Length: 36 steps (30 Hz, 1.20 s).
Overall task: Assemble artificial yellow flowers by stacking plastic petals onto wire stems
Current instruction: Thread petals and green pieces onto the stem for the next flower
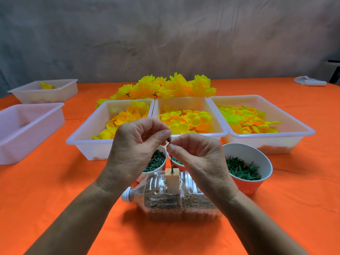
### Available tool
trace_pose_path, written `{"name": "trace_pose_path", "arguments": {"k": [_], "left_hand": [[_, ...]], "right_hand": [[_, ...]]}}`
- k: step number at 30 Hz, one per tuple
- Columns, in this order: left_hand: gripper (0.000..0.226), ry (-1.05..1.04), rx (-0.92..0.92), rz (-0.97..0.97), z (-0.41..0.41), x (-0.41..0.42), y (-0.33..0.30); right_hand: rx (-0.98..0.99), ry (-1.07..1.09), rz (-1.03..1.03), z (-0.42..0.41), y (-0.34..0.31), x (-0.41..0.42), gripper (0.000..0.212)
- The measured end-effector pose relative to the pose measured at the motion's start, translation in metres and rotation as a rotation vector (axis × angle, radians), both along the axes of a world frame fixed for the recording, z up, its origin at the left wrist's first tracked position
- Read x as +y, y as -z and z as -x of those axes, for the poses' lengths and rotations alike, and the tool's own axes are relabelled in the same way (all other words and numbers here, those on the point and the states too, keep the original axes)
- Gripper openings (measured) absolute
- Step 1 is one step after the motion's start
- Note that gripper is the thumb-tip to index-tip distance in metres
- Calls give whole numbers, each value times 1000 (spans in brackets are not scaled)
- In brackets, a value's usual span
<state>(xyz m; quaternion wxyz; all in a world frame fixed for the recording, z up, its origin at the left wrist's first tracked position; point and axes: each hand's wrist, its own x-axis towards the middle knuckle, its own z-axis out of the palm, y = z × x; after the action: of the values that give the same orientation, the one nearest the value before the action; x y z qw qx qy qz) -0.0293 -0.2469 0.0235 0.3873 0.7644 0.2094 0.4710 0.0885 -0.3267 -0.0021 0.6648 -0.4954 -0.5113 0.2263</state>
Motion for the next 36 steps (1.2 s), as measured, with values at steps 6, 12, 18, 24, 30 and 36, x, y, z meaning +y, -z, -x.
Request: {"name": "trace_pose_path", "arguments": {"k": [6,12,18,24,30,36], "left_hand": [[8,-23,27,-59,-2,0,0],[5,60,-129,252,-5,1,3],[8,86,-151,411,-5,3,5],[6,113,-154,511,-6,3,5],[6,117,-154,587,-8,4,5],[14,136,-166,683,-8,2,3]], "right_hand": [[-8,8,-9,0,1,1,7],[12,-23,-11,0,0,0,8],[29,-23,3,0,0,1,3],[52,-12,1,2,0,0,3],[58,-15,0,2,-1,0,4],[54,-6,7,2,-2,-1,5]]}}
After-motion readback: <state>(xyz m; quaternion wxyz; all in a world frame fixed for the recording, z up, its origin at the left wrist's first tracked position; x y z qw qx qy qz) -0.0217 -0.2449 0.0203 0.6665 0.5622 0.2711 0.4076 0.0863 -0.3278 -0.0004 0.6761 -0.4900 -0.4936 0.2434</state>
